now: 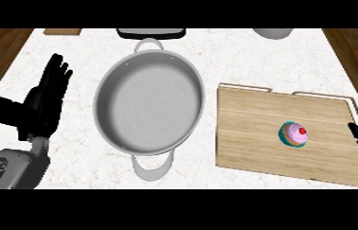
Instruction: Pick the cupcake from the tray and place it in the pot
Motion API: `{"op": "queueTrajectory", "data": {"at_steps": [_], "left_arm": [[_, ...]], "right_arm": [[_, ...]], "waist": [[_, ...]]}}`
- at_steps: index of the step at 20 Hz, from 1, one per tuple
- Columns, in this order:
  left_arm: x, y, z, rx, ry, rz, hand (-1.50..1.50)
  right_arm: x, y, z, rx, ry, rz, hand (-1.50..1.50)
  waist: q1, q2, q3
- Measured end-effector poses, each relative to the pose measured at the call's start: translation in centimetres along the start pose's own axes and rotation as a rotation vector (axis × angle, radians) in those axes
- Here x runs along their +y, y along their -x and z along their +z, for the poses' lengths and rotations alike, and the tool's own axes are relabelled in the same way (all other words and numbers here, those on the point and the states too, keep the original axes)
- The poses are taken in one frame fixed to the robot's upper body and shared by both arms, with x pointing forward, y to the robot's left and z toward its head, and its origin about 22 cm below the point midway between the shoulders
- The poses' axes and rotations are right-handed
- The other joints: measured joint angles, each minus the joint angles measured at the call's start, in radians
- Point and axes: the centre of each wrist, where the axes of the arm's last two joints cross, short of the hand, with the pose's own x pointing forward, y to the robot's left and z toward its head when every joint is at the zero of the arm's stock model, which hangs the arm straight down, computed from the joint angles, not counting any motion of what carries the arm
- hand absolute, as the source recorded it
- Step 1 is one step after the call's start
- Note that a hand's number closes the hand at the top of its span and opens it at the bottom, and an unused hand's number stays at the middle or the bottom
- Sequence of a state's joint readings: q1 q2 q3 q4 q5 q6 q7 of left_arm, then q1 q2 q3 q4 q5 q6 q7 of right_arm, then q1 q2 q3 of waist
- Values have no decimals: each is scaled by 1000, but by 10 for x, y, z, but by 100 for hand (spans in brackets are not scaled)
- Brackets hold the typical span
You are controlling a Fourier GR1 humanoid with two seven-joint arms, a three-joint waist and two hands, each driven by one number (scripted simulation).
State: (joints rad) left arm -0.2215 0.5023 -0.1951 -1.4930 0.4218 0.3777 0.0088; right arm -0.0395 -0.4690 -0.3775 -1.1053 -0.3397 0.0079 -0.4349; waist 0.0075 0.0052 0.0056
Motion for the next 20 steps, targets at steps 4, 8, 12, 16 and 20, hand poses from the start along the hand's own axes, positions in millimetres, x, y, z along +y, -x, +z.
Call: {"op": "queueTrajectory", "data": {"at_steps": [4, 8, 12, 16, 20], "left_arm": [[-1, -13, -2, 6, -10, 7, 0], [0, -18, 4, 11, -12, 13, 0], [0, -18, 6, 14, -11, 13, 0], [-1, -18, 5, 9, -12, 14, 0], [2, -20, 7, 19, -14, 7, 0]], "right_arm": [[-28, 10, 3, -79, -11, -32, -150], [-51, -14, -14, -61, -128, 2, -150], [-58, -39, -31, 18, -326, 88, -150], [-49, -67, -46, 96, -527, 215, -150], [-33, -90, -56, 165, -673, 333, -150]], "waist": [[-3, -3, -2], [-4, -5, -4], [-3, -6, -6], [-4, -7, -7], [-5, -7, -7]]}}
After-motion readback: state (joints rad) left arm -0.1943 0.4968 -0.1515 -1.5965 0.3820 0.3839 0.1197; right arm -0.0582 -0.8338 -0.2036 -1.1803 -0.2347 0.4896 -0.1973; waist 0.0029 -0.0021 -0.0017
